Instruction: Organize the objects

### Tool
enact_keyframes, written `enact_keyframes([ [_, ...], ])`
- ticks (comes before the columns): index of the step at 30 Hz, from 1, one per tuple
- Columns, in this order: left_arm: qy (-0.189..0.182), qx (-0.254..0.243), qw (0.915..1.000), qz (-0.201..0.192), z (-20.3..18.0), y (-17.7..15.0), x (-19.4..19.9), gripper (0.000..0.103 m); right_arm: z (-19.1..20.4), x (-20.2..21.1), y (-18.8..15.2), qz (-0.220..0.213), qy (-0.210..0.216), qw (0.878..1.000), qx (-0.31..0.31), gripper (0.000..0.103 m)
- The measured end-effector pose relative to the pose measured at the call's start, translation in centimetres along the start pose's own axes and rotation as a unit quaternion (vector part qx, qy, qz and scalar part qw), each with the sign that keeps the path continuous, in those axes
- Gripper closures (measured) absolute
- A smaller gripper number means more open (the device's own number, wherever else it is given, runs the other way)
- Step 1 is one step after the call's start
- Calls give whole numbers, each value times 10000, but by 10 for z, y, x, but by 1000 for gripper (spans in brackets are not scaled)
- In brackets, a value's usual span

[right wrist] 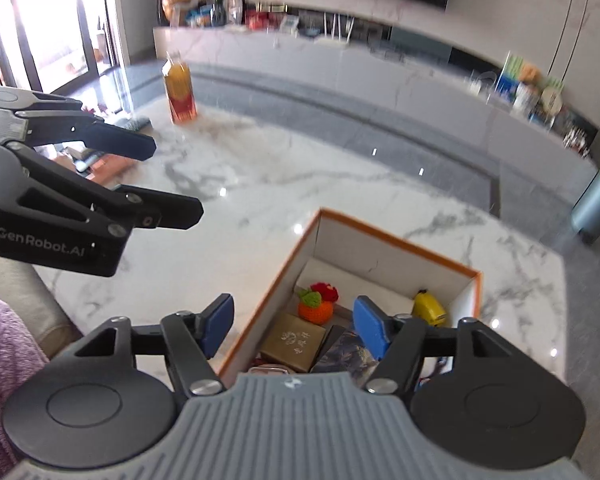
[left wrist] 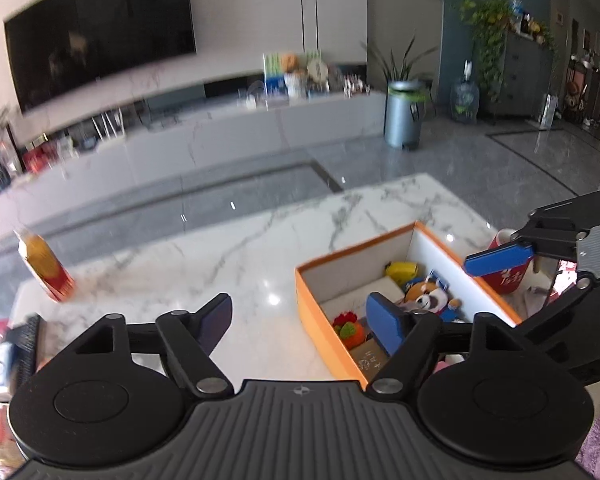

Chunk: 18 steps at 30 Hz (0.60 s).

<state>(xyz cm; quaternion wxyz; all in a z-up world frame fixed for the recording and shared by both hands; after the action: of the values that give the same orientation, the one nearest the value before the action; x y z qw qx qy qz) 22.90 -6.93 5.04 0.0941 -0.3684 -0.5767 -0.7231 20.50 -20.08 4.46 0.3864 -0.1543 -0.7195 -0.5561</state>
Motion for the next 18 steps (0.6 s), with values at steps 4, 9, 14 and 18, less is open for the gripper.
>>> enact_keyframes([
  [4,302,-203,9985,-412,-14,0,47,12,15,56,-5,-473,-121,9988,41,24],
  [9,631,-372,9921,-1022,-34,-8,99,6,37,120,-17,-1150,-202,9931,101,12],
  [14,859,-324,9823,-1633,-49,-31,130,0,59,170,-40,-1904,-669,9794,38,6],
  [18,875,-52,9770,-1942,-58,-57,137,0,70,189,-68,-2335,-793,9689,-221,1],
])
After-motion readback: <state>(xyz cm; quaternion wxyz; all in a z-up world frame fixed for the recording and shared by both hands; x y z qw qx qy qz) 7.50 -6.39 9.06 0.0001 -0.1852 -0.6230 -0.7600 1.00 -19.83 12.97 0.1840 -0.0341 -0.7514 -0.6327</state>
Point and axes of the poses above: each gripper's, at about its wrist camera, not at the fingertips, and x roughly against the way its jaws point, z to its left, y to its top, the point moved 3 cm from there along -x, roughly the way its jaws point, and after that the axes turned 1 degree about -y, right-handed, at the moved point
